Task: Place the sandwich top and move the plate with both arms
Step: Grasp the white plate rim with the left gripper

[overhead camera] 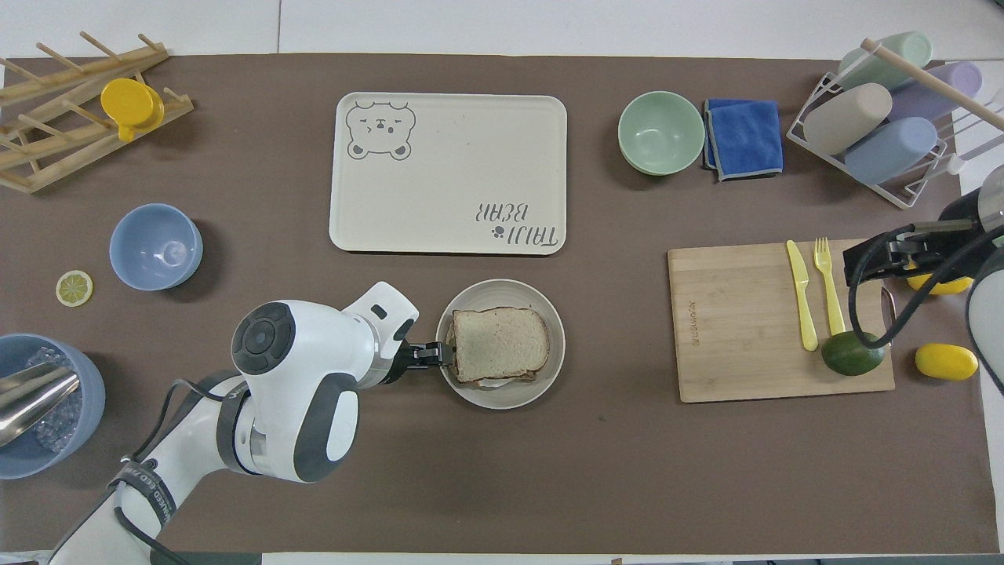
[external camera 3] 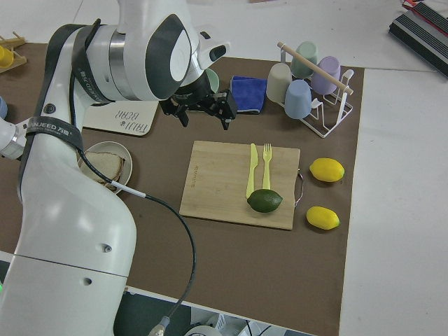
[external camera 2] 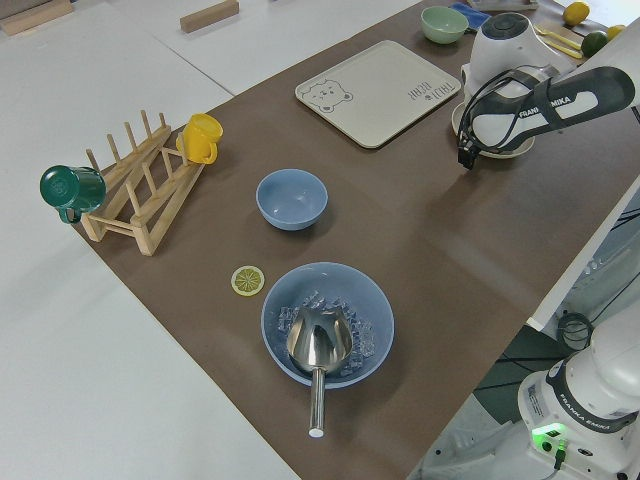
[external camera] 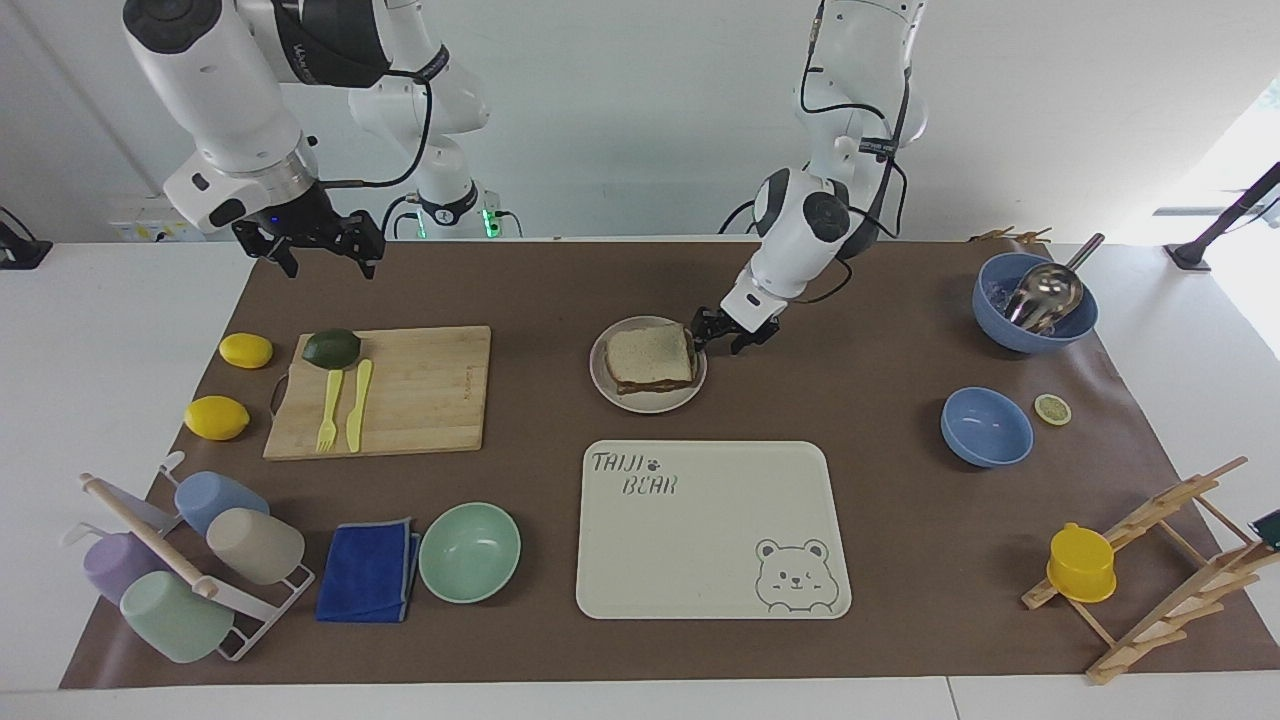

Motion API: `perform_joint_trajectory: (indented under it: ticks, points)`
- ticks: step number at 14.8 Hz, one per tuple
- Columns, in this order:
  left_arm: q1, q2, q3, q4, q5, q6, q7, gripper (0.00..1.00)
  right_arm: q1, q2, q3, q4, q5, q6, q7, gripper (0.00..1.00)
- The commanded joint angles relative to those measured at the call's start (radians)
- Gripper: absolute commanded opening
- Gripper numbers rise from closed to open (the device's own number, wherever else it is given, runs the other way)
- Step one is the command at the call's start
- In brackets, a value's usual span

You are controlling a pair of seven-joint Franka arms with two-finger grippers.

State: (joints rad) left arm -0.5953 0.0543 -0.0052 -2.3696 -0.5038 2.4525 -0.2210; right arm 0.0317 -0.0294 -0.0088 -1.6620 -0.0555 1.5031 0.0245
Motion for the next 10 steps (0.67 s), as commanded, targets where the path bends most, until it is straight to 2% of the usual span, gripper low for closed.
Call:
perform_joint_trajectory:
  ticks: [1,4,7,8,9,10]
  points:
    - [-0.038,0.021,0.014,-0.011,-0.030,0.062,-0.008,0.67,-0.026,-0.018,0.035,-0.010,0.025,-0.004,-0.026,1.00]
    - [-0.040,0.022,0.014,-0.010,-0.048,0.062,-0.008,0.49,-0.058,-0.020,0.072,0.002,0.025,-0.024,-0.026,1.00]
    - [-0.041,0.022,0.013,-0.010,-0.048,0.062,-0.008,0.22,-0.061,-0.018,0.055,0.010,0.026,-0.021,-0.020,1.00]
    - [-0.049,0.022,0.013,-0.010,-0.048,0.062,-0.008,0.09,-0.059,-0.018,0.047,0.013,0.026,-0.020,-0.020,1.00]
    - [-0.050,0.022,0.013,-0.010,-0.050,0.062,-0.008,0.00,-0.059,-0.017,0.043,0.021,0.028,-0.021,-0.021,1.00]
    - [-0.050,0.022,0.014,-0.010,-0.050,0.059,-0.006,0.00,-0.059,-0.015,0.029,0.022,0.028,-0.018,-0.026,1.00]
